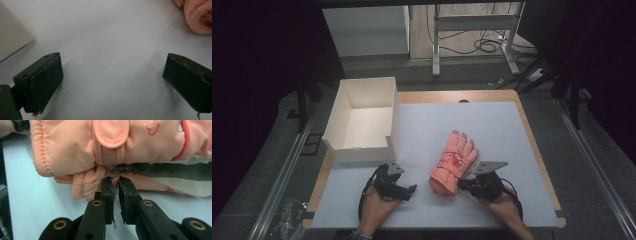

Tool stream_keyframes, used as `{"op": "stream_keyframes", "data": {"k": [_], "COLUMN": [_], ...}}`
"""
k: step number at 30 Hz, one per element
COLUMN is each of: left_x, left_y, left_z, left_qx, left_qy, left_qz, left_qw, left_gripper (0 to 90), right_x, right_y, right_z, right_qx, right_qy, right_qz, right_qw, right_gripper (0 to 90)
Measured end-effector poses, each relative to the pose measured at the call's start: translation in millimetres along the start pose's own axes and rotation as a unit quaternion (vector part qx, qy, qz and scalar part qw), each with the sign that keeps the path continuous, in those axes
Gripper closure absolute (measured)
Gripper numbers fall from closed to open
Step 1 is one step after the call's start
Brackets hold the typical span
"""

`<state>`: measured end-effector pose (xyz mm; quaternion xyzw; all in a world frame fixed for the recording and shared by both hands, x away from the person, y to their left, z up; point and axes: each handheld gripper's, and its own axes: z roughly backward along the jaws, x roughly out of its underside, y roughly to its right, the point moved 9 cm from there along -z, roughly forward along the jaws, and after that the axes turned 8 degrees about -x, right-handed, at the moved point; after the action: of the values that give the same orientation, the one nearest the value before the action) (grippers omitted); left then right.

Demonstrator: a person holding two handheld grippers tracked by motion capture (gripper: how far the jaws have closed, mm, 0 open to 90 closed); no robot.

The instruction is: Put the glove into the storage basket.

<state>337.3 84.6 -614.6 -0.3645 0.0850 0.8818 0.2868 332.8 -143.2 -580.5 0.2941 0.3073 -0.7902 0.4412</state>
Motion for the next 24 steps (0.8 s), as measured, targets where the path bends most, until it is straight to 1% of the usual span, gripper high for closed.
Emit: {"op": "stream_keyframes", "data": {"k": [8,14,22,24], "left_x": [0.0,0.0,0.0,0.0], "left_y": [0.0,0.1,0.2,0.2], "left_z": [0.0,0.0,-0.1,-0.1], "left_qx": [0.0,0.0,-0.001,-0.001], "left_qy": [0.0,0.0,-0.001,-0.001], "left_qz": [0.0,0.0,0.0,0.0], "left_qw": [1.0,1.0,1.0,1.0], "left_gripper": [2.9,2.9,2.7,2.7], "right_x": [-9.2,-17.4,-26.7,-28.2], "right_y": [7.3,14.5,24.3,28.0], "right_z": [-10.0,-17.6,-26.3,-28.0], "right_qx": [0.01,0.021,0.031,0.04], "right_qy": [0.004,0.004,0.01,0.009], "right_qz": [-0.004,0.001,0.001,0.004], "right_qw": [0.9999,0.9998,0.9995,0.9992], "right_gripper": [81.2,81.2,81.3,82.1]}}
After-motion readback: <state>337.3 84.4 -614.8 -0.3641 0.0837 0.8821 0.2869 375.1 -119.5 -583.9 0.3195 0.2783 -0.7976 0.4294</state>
